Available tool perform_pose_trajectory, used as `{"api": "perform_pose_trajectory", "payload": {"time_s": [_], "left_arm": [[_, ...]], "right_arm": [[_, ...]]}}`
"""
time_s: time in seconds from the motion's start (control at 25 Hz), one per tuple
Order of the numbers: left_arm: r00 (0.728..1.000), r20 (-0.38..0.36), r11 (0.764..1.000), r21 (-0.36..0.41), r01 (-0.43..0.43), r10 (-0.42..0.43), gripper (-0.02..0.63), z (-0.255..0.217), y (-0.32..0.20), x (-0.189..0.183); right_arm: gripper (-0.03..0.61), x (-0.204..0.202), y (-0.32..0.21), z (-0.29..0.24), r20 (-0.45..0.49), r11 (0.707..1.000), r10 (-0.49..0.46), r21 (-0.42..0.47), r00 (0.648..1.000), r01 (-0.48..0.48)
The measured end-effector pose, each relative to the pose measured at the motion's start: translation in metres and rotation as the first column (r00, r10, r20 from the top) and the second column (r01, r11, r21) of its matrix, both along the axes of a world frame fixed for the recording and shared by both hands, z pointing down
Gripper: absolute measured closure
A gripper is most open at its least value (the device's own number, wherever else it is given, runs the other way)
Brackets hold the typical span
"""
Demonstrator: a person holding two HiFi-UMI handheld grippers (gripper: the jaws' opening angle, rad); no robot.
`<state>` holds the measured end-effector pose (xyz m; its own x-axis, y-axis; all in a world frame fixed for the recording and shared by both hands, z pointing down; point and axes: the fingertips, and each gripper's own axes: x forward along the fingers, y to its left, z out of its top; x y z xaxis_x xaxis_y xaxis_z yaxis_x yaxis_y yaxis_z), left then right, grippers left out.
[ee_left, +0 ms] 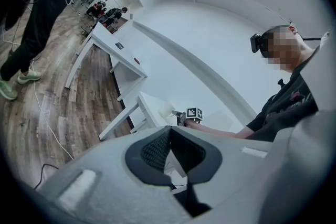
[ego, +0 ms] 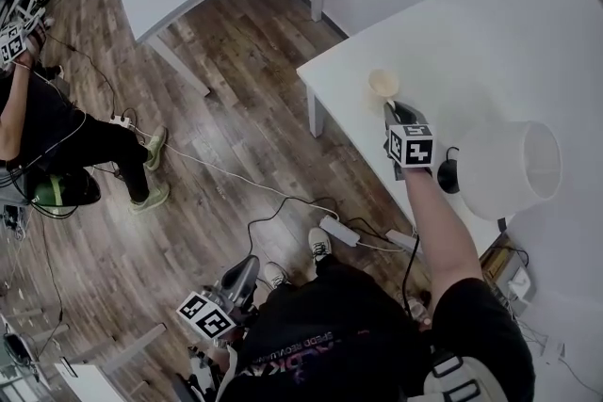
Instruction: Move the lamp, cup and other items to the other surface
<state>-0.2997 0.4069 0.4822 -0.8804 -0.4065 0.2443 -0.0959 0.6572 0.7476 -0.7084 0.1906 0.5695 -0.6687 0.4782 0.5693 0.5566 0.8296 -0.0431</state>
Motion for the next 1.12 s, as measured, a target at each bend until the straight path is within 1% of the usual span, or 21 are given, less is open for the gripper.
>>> {"api": "perform_pose_trajectory", "payload": {"time_s": [0.16, 0.28, 0.4, 0.8, 0.96, 1.12], "left_arm": [[0.999, 0.008, 0.999, 0.003, -0.038, 0.038, 0.615, -0.002, 0.002, -0.004], [0.998, 0.014, 0.998, -0.002, -0.068, 0.068, 0.615, -0.004, 0.002, -0.004], [0.996, 0.021, 0.996, -0.004, -0.09, 0.09, 0.615, -0.007, 0.006, -0.002], [0.987, 0.06, 0.989, 0.012, -0.147, 0.146, 0.615, -0.016, 0.03, 0.029], [0.982, 0.081, 0.985, 0.013, -0.174, 0.172, 0.615, -0.021, 0.038, 0.042], [0.977, 0.107, 0.981, 0.03, -0.191, 0.187, 0.615, -0.026, 0.048, 0.055]], "right_arm": [[0.523, 0.014, 0.003, -0.013, 0.02, 1.0, -0.004, -0.022, 1.0, 0.005], [0.523, 0.027, 0.005, -0.021, 0.04, 1.0, -0.022, -0.021, 0.999, 0.023], [0.523, 0.039, 0.006, -0.03, 0.046, 0.999, -0.014, -0.035, 0.999, 0.016], [0.523, 0.095, 0.013, -0.064, 0.089, 0.998, 0.034, -0.057, 0.995, -0.029], [0.523, 0.12, 0.016, -0.078, 0.116, 0.998, 0.034, -0.048, 0.993, -0.028], [0.523, 0.149, 0.022, -0.093, 0.147, 0.999, 0.028, -0.031, 0.989, -0.023]]}}
